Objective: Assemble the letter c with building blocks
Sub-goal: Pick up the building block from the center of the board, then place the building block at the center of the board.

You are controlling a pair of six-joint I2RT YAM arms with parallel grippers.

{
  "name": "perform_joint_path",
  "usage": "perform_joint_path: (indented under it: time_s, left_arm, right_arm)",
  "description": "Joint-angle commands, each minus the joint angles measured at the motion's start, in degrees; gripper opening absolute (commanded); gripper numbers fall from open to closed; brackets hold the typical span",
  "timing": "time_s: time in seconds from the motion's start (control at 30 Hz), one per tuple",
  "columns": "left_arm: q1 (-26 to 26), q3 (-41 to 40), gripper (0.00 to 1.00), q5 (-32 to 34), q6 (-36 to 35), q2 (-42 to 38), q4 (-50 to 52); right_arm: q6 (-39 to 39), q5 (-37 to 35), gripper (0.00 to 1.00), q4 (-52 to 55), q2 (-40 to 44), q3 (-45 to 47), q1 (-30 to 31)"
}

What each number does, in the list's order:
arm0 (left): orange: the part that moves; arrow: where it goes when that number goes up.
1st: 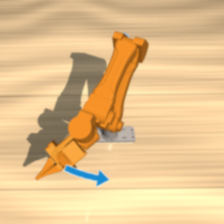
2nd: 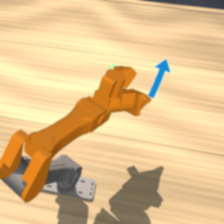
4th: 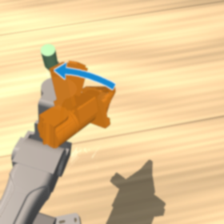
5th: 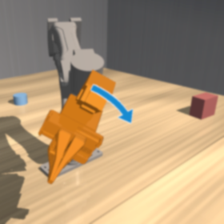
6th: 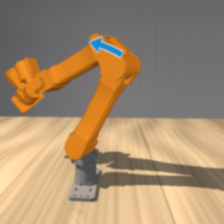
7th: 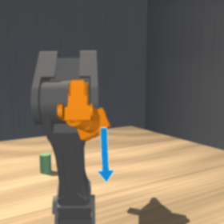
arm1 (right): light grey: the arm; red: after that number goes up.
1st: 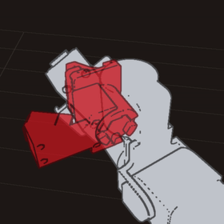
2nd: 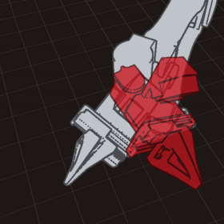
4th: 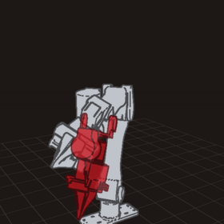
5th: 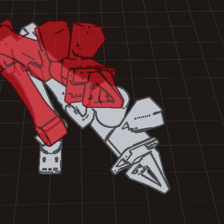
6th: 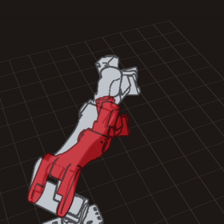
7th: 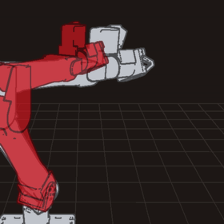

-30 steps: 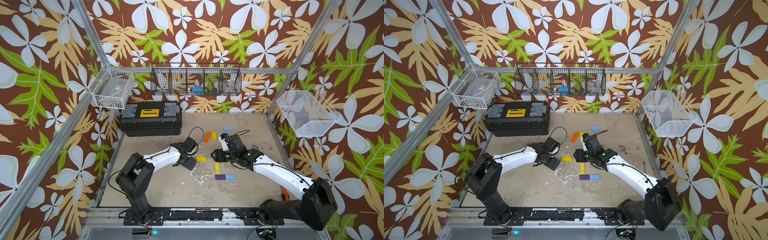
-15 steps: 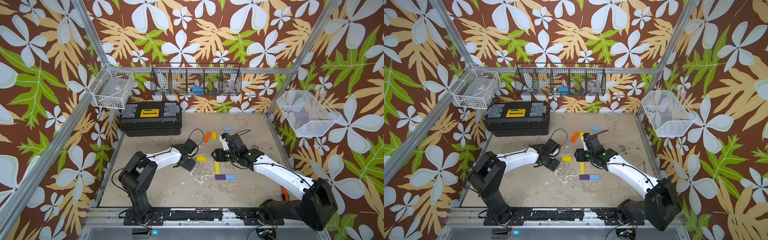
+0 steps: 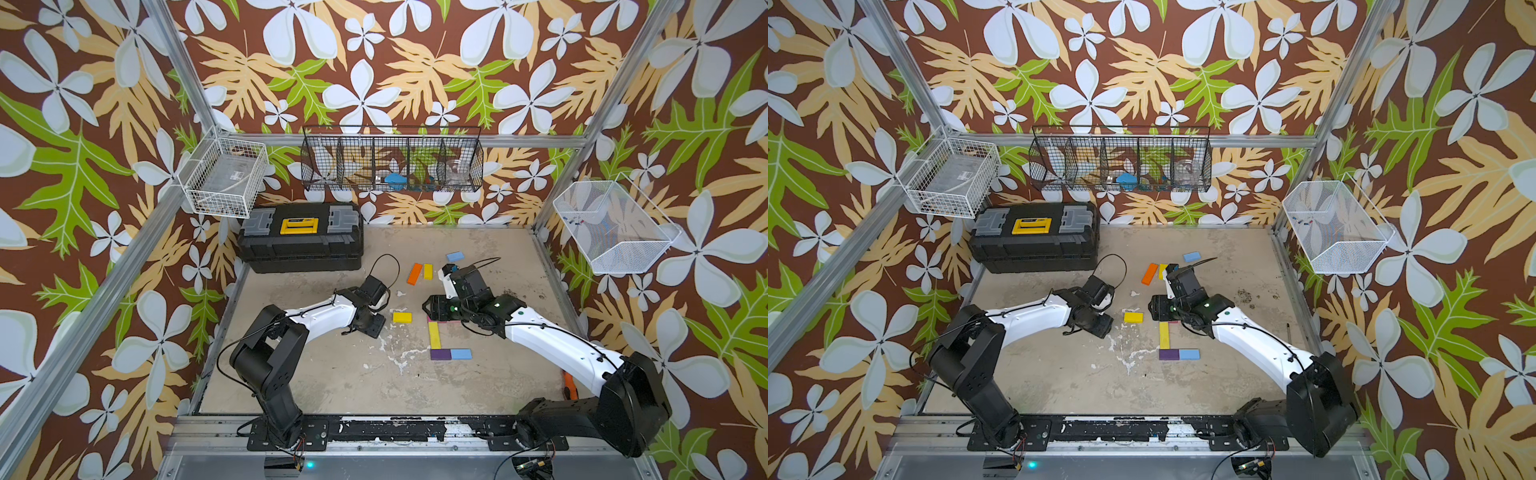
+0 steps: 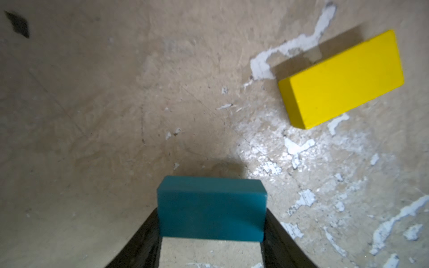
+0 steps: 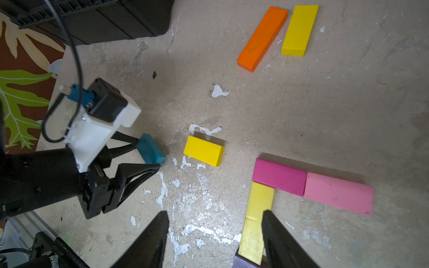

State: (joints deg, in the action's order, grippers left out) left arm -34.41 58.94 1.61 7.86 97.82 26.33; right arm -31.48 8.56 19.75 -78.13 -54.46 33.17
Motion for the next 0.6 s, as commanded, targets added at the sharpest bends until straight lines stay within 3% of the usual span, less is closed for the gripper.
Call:
perform_joint_path:
  time_s: [0.0, 0.33, 0.57]
  left_arm:
    - [0.49, 1.61, 0.49, -2.6, 4.22, -0.53, -1.54]
    - [0.49, 3.85, 0.49, -4.92, 13.07, 2.28, -3.8]
    - [0.49, 3.64, 0.49, -3.52, 14.73, 3.46, -3.84]
  right_arm:
    - [0.04, 0.14, 0.65, -0.05, -0.75, -0.31, 0.05]
    - [0.28, 1.2, 0.65, -0.72, -3.61, -0.74, 0.05]
    - [0.37, 1.31, 0.65, -1.05, -4.38, -0.41, 0.05]
